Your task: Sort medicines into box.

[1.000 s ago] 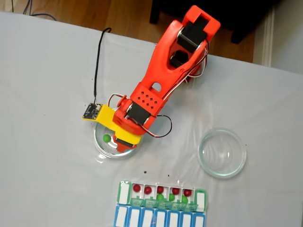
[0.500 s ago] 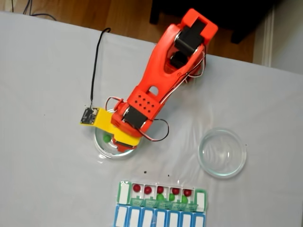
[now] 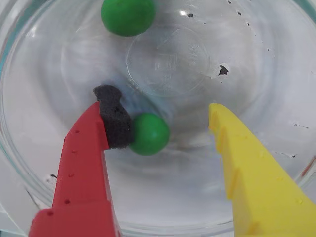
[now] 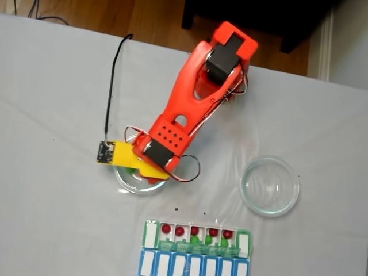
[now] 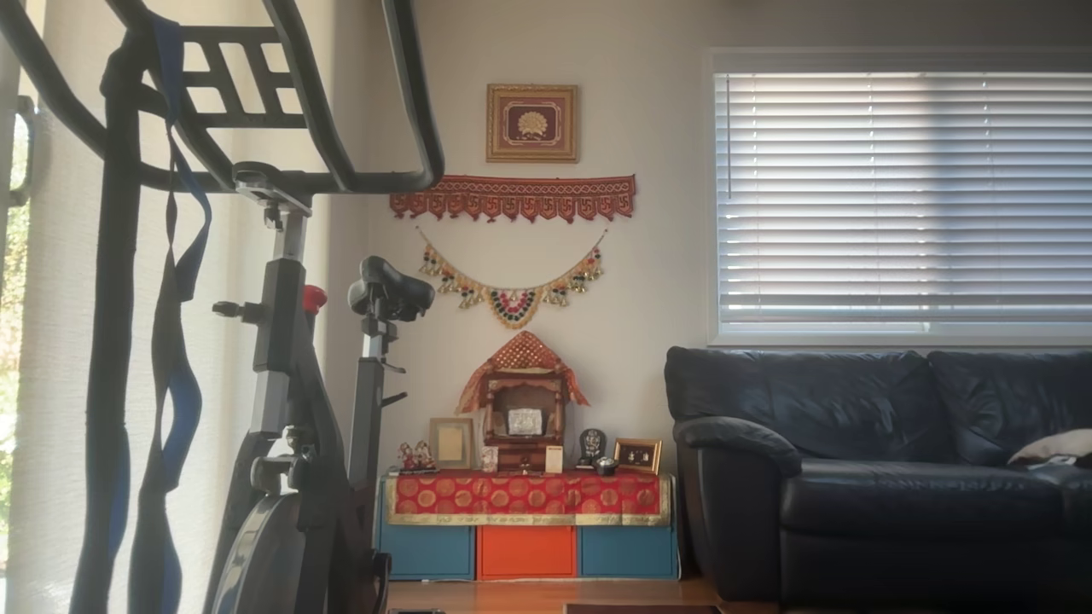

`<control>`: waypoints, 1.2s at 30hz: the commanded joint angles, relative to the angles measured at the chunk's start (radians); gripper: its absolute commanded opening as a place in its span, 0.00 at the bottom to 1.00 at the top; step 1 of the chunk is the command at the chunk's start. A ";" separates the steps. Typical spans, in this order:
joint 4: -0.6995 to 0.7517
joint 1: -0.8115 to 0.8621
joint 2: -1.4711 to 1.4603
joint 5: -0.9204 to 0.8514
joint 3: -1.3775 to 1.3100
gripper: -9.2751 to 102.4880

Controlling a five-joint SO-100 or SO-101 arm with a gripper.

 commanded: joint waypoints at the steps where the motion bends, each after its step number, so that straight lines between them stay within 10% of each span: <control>1: 0.009 -0.095 0.137 0.011 0.011 0.35; 36: 0.153 -0.074 -0.121 -0.044 -0.190 0.24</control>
